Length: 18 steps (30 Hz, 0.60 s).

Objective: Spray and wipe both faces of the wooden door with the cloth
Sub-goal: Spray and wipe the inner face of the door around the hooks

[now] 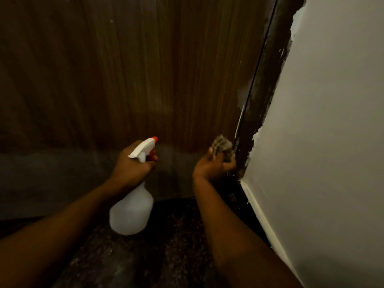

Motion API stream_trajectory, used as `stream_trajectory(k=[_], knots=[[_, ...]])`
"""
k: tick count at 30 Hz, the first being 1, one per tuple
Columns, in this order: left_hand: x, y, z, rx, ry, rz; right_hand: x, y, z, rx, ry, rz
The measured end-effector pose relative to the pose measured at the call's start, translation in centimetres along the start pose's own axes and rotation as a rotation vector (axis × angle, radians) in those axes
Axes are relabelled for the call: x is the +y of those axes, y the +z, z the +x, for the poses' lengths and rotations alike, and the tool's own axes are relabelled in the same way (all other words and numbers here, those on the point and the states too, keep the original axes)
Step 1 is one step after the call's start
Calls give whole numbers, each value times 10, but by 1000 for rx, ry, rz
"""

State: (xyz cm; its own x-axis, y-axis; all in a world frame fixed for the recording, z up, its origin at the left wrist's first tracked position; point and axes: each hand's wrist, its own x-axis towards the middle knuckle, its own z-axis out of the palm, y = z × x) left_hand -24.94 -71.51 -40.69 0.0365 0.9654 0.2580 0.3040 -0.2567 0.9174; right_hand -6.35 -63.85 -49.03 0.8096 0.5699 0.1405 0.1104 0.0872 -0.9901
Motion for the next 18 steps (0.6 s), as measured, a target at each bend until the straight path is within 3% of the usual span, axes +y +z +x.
stream_trajectory(k=[5,11,14,18], knots=[[-32,32,-39,65,-58,-39,38,-14,13,177,149,97],[-64,57,-90,84,-177,3,77,-43,7,59,432,155],[-68,62,-96,33,-167,31,72,-45,8,55,393,193],[-69,55,-93,-15,-224,-30,38,-21,9,134,87,144]])
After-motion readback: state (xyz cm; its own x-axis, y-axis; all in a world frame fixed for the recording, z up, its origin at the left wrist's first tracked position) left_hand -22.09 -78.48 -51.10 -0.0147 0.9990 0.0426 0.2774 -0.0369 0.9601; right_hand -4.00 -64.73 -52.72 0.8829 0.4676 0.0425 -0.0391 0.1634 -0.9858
